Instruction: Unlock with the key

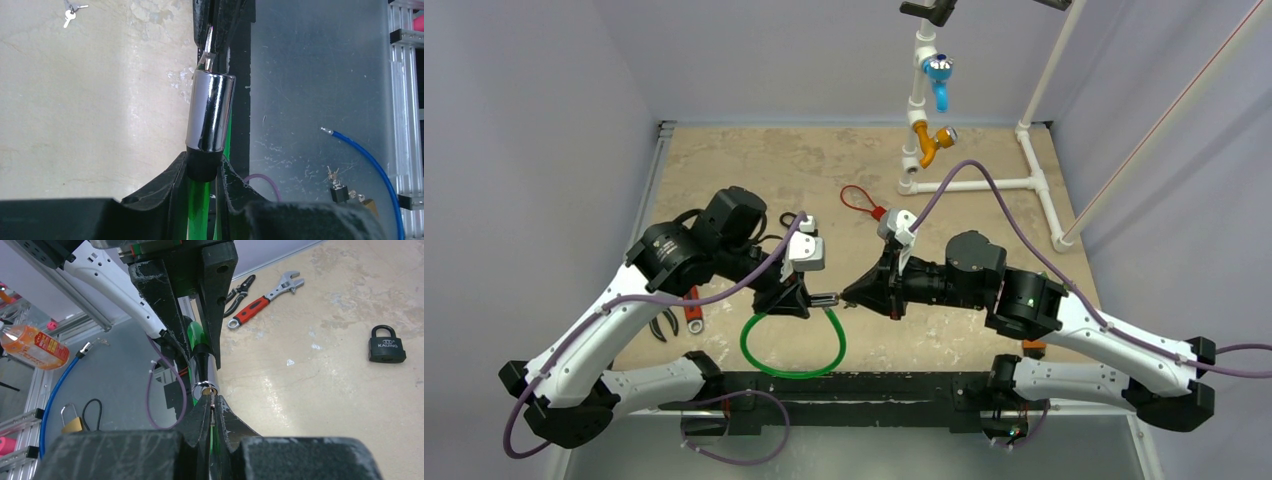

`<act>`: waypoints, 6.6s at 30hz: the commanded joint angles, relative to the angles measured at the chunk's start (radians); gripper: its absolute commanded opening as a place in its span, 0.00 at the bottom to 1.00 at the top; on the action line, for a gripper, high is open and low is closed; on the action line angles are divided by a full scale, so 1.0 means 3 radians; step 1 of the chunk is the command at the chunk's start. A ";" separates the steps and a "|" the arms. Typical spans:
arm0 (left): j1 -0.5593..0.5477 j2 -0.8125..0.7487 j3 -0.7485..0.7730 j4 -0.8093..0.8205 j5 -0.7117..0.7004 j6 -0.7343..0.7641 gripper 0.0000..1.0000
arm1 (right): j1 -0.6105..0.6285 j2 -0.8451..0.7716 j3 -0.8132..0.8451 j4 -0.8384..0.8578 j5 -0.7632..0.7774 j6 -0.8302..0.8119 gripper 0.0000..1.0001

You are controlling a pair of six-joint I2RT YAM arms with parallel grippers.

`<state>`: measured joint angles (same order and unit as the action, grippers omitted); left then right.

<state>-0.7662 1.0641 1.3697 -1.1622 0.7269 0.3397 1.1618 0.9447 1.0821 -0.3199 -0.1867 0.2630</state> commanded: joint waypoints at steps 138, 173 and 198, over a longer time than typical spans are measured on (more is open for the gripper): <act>-0.0044 -0.0082 -0.0267 0.1232 0.0217 -0.0224 0.00 | 0.0049 -0.0244 -0.0015 -0.0080 0.0241 -0.0028 0.42; -0.0008 -0.0088 -0.0143 0.1003 0.0286 -0.0156 0.00 | 0.0049 -0.0158 0.0367 -0.0384 0.0437 -0.0524 0.36; -0.0018 -0.0077 -0.0096 0.0915 0.0394 -0.0089 0.00 | 0.0050 0.0015 0.0392 -0.0381 0.0376 -0.0576 0.00</act>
<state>-0.7734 1.0542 1.2903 -0.9157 0.7891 0.2890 1.1725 0.9440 1.1812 -0.4564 -0.0513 0.1040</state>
